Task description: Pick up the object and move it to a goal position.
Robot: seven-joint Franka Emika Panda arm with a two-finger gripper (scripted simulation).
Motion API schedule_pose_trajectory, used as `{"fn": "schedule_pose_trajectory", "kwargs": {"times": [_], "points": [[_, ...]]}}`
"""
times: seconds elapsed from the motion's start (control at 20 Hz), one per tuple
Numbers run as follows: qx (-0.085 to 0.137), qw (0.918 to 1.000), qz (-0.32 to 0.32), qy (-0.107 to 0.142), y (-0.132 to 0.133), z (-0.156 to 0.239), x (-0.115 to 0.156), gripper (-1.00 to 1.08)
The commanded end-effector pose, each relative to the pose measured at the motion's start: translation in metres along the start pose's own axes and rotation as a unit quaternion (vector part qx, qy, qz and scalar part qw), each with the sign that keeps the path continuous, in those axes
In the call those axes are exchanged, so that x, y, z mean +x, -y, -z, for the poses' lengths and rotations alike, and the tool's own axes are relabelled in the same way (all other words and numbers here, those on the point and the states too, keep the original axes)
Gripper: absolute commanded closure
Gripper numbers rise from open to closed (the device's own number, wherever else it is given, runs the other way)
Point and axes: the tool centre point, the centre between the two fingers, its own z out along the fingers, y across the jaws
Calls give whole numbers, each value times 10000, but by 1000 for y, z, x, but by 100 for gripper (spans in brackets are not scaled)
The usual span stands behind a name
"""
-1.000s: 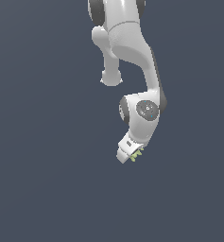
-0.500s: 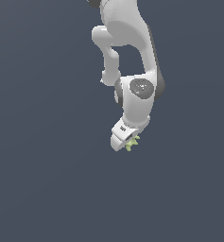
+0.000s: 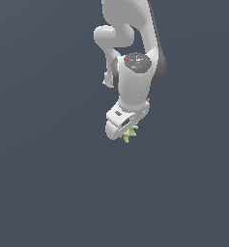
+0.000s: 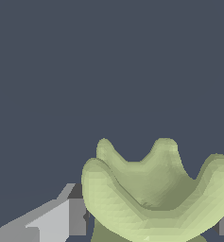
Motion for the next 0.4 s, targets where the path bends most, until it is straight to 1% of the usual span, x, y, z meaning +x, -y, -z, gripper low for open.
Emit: {"fn": "schedule_pose_trajectory", "kwargs": {"times": [0.0,0.35], "points": [[4,10000,2,2,0,10,-6,108],[7,10000,2,0,-1,21,-11,108]]}}
